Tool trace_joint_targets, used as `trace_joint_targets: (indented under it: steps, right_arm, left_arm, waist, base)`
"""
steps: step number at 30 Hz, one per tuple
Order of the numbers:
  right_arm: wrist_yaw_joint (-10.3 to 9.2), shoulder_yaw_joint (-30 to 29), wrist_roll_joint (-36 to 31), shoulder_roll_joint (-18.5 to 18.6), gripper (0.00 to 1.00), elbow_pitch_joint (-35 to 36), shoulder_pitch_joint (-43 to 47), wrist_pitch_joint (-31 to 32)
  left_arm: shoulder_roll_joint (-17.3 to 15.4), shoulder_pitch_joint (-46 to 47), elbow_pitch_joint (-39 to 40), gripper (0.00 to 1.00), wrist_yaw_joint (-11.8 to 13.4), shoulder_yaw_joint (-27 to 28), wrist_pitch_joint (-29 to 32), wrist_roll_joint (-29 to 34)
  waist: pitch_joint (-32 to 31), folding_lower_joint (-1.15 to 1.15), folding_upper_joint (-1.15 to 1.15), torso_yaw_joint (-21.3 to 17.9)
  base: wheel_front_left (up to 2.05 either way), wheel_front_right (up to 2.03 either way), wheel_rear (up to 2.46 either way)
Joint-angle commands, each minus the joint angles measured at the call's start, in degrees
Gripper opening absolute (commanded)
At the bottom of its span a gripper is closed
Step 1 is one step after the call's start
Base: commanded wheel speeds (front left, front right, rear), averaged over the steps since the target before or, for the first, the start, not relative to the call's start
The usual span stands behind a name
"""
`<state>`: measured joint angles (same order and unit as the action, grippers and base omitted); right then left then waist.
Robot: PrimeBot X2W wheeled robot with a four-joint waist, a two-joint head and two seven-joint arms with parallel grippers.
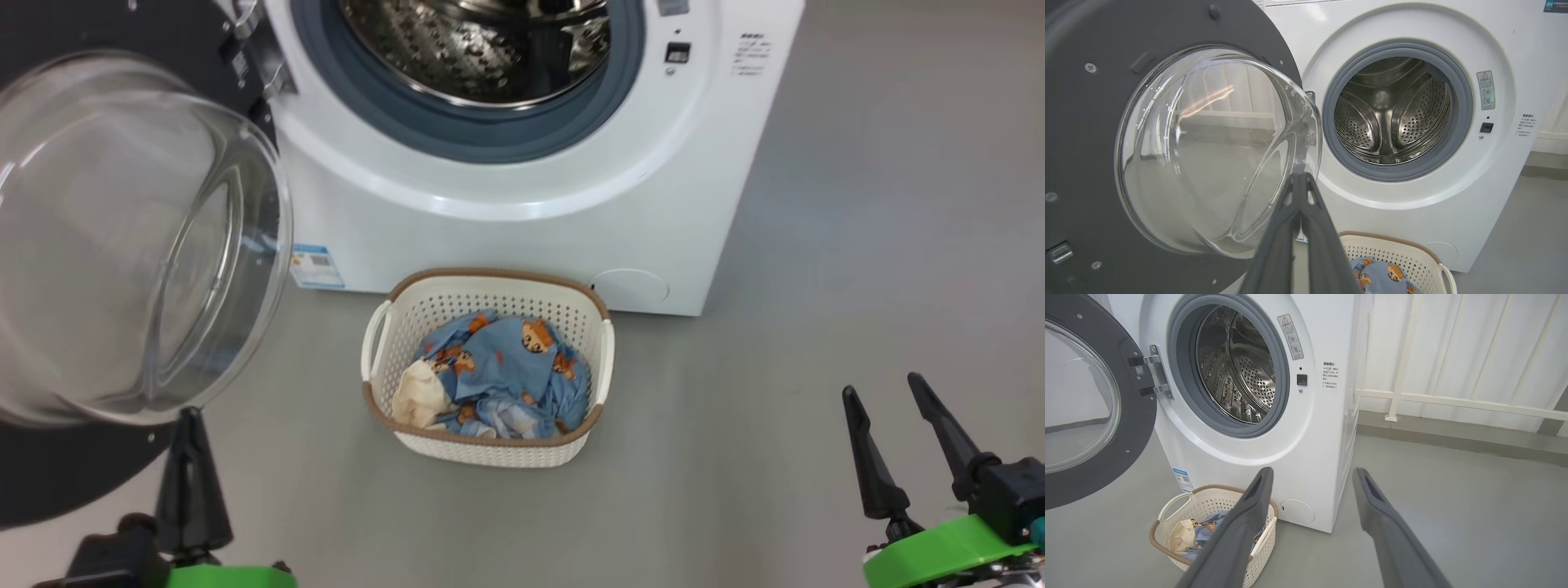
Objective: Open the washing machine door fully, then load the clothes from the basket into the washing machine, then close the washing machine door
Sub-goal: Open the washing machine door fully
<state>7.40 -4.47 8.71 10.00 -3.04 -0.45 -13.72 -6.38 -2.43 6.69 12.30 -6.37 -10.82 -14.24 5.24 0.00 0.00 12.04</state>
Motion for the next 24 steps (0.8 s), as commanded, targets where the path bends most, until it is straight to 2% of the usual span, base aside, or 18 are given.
trace_joint_targets:
  steps: [1,2,5,6,7,9,10,18,24]
  right_arm:
    - [0.09,1.31,-0.92,0.39,1.0,1.17,0.21,-0.35]
    - [0.09,1.31,-1.0,0.25,1.0,1.15,0.44,-0.35]
    - [0.09,1.08,-1.28,-0.12,1.0,1.27,1.11,-0.3]
    - [0.09,0.99,-1.34,-0.24,1.0,1.36,1.28,-0.28]
    - [0.09,0.92,-1.4,-0.33,1.0,1.45,1.44,-0.24]
    - [0.09,0.8,-1.55,-0.51,1.0,1.65,1.72,-0.11]
    - [0.09,0.71,-1.63,-0.64,1.0,1.74,1.82,0.01]
    - [0.09,1.07,-2.08,-1.62,1.0,2.55,2.55,0.25]
    - [0.09,0.9,-2.33,-2.11,1.0,3.27,3.25,0.36]
  left_arm:
    - [-0.57,0.52,0.72,0.0,-0.51,1.48,-0.01,-0.54]
    - [-0.48,0.44,0.18,0.01,-0.95,1.0,0.17,-0.83]
    - [-0.42,0.47,-1.7,0.31,-2.28,-0.27,0.7,-1.57]
    - [-0.47,0.62,-2.34,0.45,-2.75,-0.64,0.81,-1.76]
    - [-0.53,0.91,-2.9,0.53,-3.22,-0.93,0.67,-1.92]
    - [-0.69,1.34,-4.1,0.79,-4.07,-1.55,0.71,-2.17]
    - [-0.72,1.5,-4.71,0.99,-4.43,-1.8,0.91,-2.41]
    - [-0.78,2.9,-8.72,1.0,-5.85,-2.9,0.34,-3.13]
    - [-0.7,3.2,-10.64,1.0,-5.24,-2.9,0.25,-3.25]
  waist:
    - [-1.5,0.0,0.0,-1.51]
    - [-1.86,0.0,0.0,-1.9]
    - [-2.59,0.0,0.0,-3.03]
    - [-2.75,0.0,0.0,-3.37]
    - [-2.9,0.0,0.0,-3.71]
    - [-3.15,0.0,0.0,-4.4]
    - [-3.22,0.0,0.0,-4.78]
    - [-3.96,0.0,0.0,-7.9]
    - [-4.11,0.0,0.0,-10.16]
  base:
    - [0.0,0.0,0.0]
    - [0.0,0.0,0.0]
    - [0.0,0.0,0.0]
    - [0.0,0.0,0.0]
    - [0.0,0.0,0.0]
    - [0.0,0.0,0.0]
    - [0.0,0.0,0.0]
    - [0.0,0.0,0.0]
    - [0.0,0.0,0.0]
